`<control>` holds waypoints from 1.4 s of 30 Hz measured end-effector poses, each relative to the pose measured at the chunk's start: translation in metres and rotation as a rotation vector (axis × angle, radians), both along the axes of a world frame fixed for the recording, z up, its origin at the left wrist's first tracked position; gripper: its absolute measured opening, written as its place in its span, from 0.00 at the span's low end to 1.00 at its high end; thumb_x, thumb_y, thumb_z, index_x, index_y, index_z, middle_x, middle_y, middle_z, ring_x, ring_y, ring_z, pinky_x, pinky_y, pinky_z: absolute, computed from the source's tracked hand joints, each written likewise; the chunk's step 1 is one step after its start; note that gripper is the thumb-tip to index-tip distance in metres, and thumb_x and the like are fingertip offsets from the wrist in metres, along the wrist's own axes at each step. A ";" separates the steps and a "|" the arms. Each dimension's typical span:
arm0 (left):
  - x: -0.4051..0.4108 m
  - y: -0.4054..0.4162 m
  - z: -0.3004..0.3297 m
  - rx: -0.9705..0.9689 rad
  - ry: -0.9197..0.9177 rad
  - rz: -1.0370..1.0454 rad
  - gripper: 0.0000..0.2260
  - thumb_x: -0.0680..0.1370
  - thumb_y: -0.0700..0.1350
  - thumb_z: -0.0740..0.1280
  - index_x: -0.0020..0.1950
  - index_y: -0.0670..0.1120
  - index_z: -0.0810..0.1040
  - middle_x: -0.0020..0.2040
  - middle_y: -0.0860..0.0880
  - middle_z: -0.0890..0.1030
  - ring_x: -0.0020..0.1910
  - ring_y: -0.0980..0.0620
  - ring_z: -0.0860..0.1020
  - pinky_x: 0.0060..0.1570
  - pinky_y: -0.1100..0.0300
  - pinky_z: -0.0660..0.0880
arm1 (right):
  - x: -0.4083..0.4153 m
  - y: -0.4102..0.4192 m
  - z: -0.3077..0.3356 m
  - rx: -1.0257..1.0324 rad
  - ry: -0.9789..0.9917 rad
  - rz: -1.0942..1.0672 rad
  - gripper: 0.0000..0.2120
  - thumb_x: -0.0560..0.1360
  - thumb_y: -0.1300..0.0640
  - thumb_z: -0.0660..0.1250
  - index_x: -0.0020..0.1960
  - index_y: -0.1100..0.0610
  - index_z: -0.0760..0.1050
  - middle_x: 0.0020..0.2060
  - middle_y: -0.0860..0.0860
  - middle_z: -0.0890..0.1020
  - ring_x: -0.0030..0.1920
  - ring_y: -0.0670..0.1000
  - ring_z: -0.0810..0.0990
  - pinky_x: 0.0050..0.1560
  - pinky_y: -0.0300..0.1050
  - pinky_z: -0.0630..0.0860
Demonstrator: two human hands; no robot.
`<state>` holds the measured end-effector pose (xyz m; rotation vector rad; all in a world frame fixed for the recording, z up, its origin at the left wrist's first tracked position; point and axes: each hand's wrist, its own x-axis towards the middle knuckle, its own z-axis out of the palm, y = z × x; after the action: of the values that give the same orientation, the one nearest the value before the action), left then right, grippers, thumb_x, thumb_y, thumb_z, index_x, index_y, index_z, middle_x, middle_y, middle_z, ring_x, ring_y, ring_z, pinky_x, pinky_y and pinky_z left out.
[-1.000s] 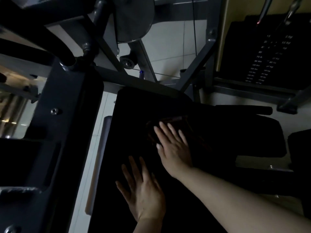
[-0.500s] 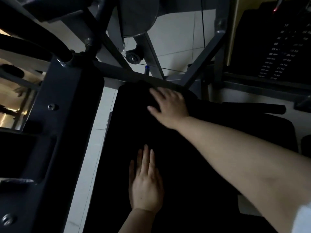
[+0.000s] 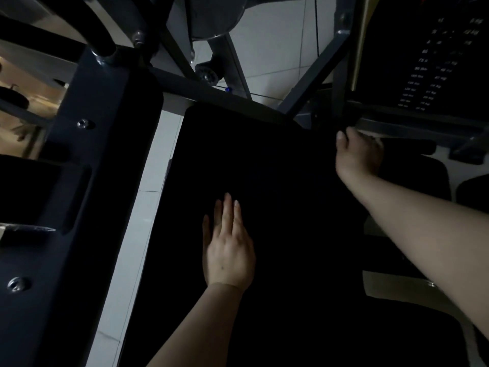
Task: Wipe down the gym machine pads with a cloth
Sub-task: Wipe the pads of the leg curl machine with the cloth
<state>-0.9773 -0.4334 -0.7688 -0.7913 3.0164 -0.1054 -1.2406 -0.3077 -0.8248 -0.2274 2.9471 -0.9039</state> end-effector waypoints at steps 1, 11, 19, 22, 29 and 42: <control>0.000 0.000 -0.001 0.001 -0.004 0.004 0.26 0.78 0.45 0.51 0.76 0.41 0.58 0.78 0.45 0.56 0.76 0.48 0.52 0.72 0.50 0.48 | 0.007 -0.010 0.004 -0.015 0.002 0.012 0.13 0.81 0.52 0.53 0.47 0.57 0.72 0.52 0.62 0.79 0.56 0.60 0.74 0.61 0.51 0.62; 0.001 0.000 0.003 -0.018 -0.025 0.023 0.25 0.79 0.46 0.49 0.76 0.43 0.59 0.77 0.47 0.57 0.76 0.49 0.55 0.73 0.54 0.47 | 0.022 -0.025 0.013 -0.072 0.051 0.578 0.24 0.80 0.50 0.56 0.75 0.50 0.60 0.75 0.53 0.61 0.73 0.53 0.61 0.72 0.47 0.53; -0.001 0.001 0.005 -0.003 -0.006 0.030 0.25 0.80 0.48 0.48 0.76 0.42 0.59 0.78 0.47 0.55 0.76 0.48 0.54 0.74 0.56 0.44 | -0.030 0.117 -0.023 0.097 -0.213 0.184 0.19 0.82 0.47 0.49 0.61 0.60 0.66 0.47 0.65 0.78 0.47 0.64 0.76 0.44 0.53 0.71; -0.001 0.002 0.003 -0.009 0.001 0.021 0.26 0.79 0.47 0.48 0.76 0.41 0.59 0.78 0.45 0.56 0.76 0.48 0.54 0.73 0.51 0.48 | -0.025 0.131 -0.031 0.032 -0.258 -0.026 0.16 0.82 0.49 0.50 0.55 0.62 0.66 0.52 0.66 0.76 0.51 0.65 0.75 0.48 0.55 0.70; -0.004 0.002 0.000 -0.005 -0.056 0.032 0.27 0.78 0.48 0.45 0.77 0.42 0.54 0.79 0.46 0.51 0.76 0.50 0.47 0.74 0.48 0.46 | 0.030 0.089 -0.009 0.018 -0.165 -0.003 0.14 0.82 0.58 0.52 0.59 0.65 0.69 0.70 0.65 0.66 0.74 0.61 0.57 0.73 0.56 0.46; -0.063 0.046 0.003 0.004 -0.182 0.341 0.29 0.81 0.57 0.44 0.78 0.46 0.39 0.77 0.42 0.36 0.76 0.43 0.36 0.72 0.36 0.42 | 0.062 0.045 0.004 0.110 -0.113 0.499 0.29 0.79 0.39 0.44 0.72 0.51 0.66 0.77 0.49 0.56 0.72 0.59 0.63 0.73 0.52 0.53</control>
<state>-1.0404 -0.3879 -0.7657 -1.2078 2.6677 -0.1544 -1.1782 -0.2628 -0.8208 -0.8263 2.6294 -0.6543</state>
